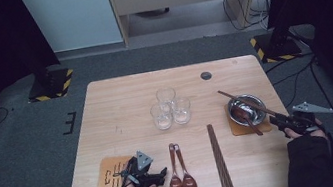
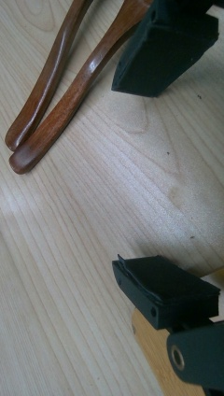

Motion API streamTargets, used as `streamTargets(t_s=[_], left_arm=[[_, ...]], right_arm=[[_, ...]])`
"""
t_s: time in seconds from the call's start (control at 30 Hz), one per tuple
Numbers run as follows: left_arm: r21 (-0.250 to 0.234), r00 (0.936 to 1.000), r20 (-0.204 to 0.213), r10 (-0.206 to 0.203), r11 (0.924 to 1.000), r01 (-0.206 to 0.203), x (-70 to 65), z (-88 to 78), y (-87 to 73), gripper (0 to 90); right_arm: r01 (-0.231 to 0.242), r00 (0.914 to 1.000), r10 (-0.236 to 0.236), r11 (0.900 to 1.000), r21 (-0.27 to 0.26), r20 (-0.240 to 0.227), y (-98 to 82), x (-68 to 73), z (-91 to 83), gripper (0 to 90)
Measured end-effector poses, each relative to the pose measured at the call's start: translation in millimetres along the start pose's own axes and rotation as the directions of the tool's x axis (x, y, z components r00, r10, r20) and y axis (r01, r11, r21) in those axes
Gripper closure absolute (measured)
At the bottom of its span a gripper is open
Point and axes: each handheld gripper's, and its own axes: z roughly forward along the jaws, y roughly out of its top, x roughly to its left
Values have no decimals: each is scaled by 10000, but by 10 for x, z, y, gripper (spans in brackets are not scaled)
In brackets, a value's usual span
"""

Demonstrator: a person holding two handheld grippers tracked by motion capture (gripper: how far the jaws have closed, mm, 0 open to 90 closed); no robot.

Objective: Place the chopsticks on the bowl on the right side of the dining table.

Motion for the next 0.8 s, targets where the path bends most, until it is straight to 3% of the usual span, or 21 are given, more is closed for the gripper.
streamTargets(t_s=[0.17,0.5,0.8], left_arm=[[3,10000,2,6,10000,-6,1,0,0,115],[3,10000,3,4,10000,-4,1,0,0,115],[0,10000,3,2,10000,-2,1,0,0,115]], right_arm=[[-11,9999,6,9988,-482,-109,109,72,-18,618],[-23,9997,5,9972,-742,-242,240,96,16,573],[-116,9990,61,9918,-1273,-438,399,168,68,459]])
